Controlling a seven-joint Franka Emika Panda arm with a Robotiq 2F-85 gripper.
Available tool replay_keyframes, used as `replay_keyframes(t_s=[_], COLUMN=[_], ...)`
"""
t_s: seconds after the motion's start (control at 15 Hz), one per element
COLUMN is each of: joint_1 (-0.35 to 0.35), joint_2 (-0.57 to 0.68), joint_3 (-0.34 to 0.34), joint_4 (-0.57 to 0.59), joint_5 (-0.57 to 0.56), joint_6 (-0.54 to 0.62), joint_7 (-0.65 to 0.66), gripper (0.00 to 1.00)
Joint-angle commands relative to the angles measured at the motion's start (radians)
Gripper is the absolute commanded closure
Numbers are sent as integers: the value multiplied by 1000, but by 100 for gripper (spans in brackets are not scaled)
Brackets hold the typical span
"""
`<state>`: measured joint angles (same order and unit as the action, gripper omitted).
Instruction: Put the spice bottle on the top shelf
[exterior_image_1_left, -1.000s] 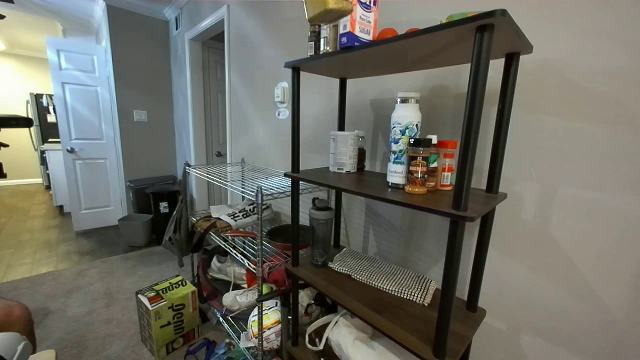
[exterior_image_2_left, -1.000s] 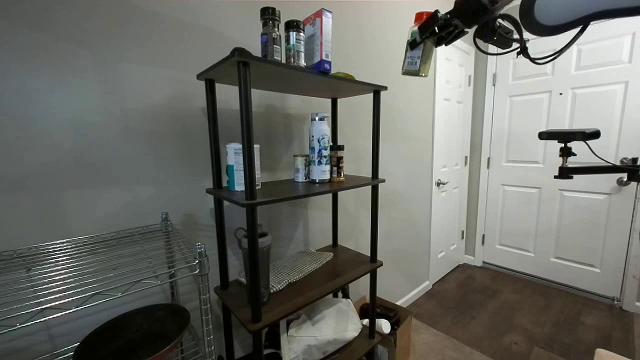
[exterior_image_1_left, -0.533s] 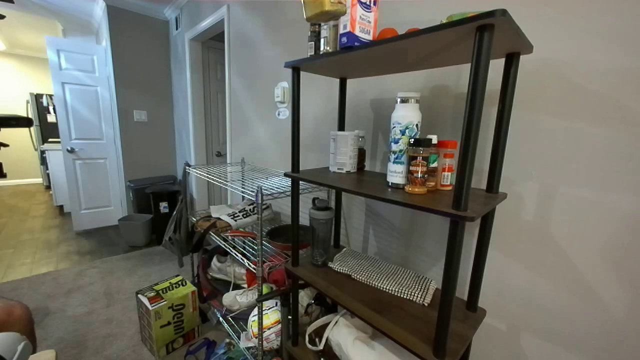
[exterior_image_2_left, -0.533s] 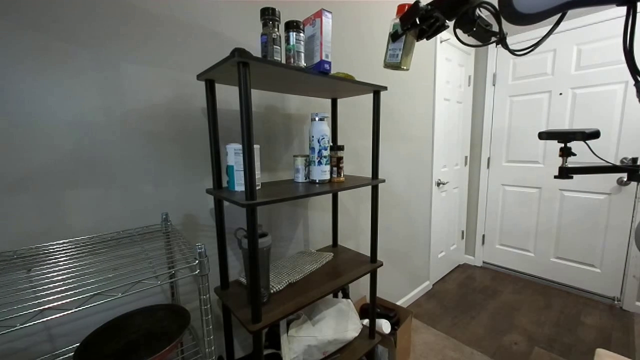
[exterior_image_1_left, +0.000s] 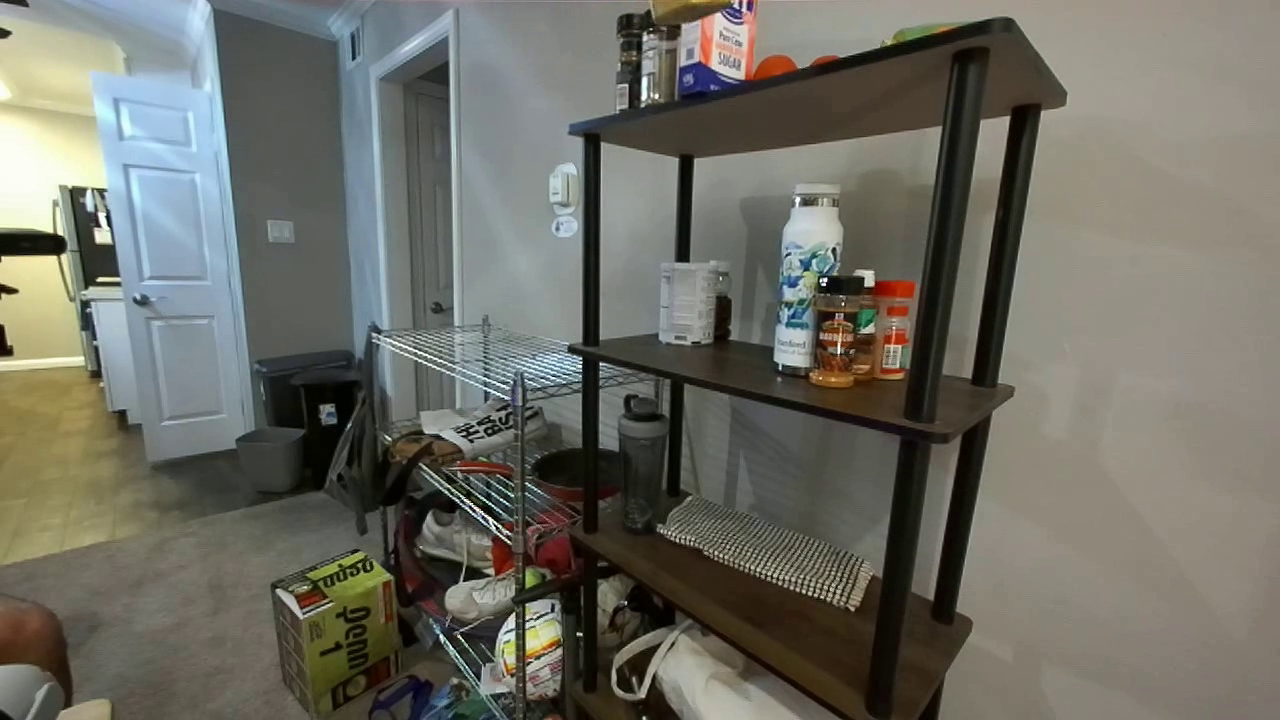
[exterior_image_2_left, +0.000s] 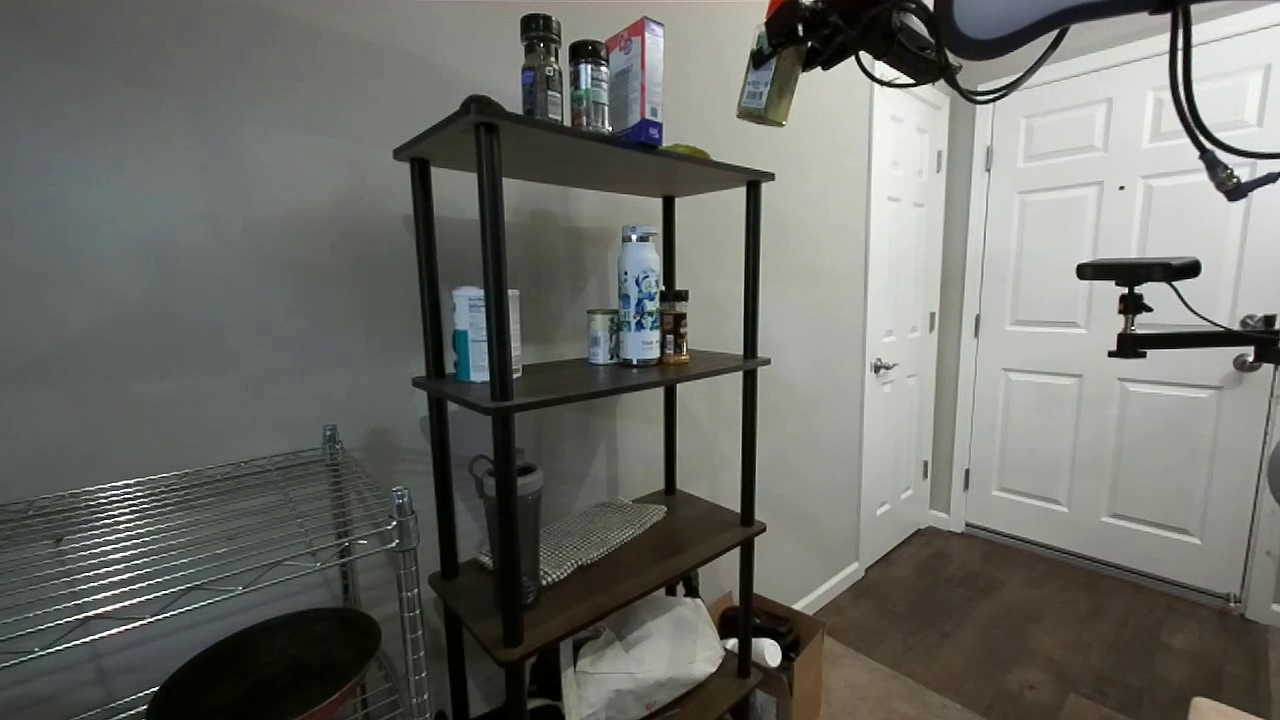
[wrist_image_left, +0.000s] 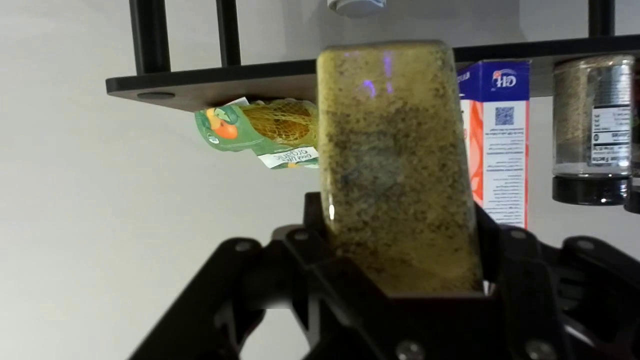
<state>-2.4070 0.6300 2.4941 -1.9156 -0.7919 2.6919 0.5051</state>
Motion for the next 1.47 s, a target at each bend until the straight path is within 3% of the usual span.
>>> replay_keyframes(t_s=[0.0, 0.6, 1.4], joint_1=[15, 115, 227], joint_2=[-110, -253, -292], joint_3=[-39, -146, -255], joint_4=[85, 201, 290], joint_5=[30, 69, 117], joint_6=[54, 35, 16], joint_7=[41, 12, -11], gripper=[61, 61, 61])
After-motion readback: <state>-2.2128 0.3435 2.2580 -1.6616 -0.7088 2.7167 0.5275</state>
